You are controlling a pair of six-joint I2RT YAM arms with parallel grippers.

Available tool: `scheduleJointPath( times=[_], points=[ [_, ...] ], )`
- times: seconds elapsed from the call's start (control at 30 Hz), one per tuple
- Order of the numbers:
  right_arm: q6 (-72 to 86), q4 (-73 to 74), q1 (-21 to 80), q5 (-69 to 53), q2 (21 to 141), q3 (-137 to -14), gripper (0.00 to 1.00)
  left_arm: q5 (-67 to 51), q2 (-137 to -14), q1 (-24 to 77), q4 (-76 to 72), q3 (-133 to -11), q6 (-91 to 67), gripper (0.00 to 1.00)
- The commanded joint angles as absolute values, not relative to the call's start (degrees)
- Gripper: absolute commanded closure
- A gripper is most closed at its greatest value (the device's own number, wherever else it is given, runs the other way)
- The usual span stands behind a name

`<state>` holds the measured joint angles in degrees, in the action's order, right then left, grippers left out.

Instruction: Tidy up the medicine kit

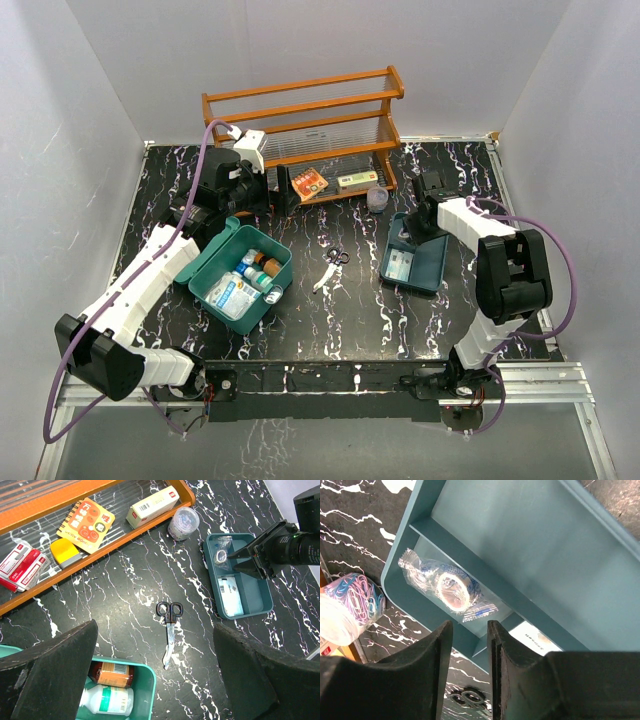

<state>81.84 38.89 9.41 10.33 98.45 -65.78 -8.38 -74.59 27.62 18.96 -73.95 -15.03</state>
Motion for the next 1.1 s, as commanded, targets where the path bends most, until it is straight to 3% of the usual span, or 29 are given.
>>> scheduleJointPath(
  times=[0.0,0.33,0.6,0.7,1.07],
  points=[
    [78.7,38.6,9.2,12.4,95.1,-68.2,0.67,-8.1,-73.0,27.9,19.5,-75.6,-14.5,0.02],
    [53.5,33.1,9.2,14.1,95.6,-71.5,0.7,-8.1,-73.4,27.9,19.2,-75.6,-14.5,0.02],
    [43.5,31.7,9.2,11.9,103.7,-75.8,0.85,-8.9,-74.0,27.9,19.1,-75.8,-14.6,0.02],
    [41.5,31.9,9.2,12.3,106.6,-77.5,0.87,-8.7,-74.0,27.9,19.2,-75.9,-14.6,0.02],
    [36.2,32.2,9.3,8.8,111.5,-80.6,0.75,-8.7,-74.3,27.9,19.2,-76.2,-14.5,0.02]
  ],
)
